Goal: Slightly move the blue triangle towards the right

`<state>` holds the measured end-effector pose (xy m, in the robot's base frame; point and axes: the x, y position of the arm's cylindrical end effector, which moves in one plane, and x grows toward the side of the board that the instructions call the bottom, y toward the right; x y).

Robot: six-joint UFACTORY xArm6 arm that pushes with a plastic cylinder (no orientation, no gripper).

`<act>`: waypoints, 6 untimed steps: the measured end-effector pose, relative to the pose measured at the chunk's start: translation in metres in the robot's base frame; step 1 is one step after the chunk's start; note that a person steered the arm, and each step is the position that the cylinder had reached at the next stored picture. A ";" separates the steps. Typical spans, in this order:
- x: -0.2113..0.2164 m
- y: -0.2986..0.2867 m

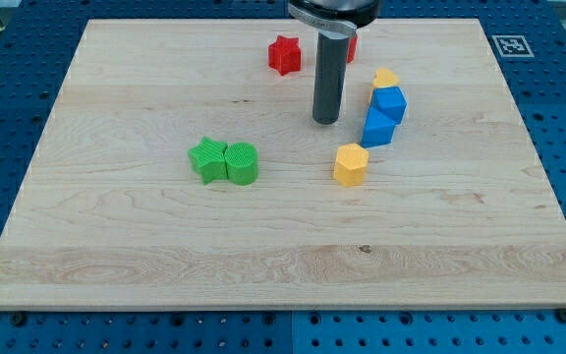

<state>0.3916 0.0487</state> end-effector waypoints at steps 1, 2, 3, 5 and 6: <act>0.007 0.015; 0.009 0.019; 0.013 0.034; 0.033 0.049; 0.051 0.034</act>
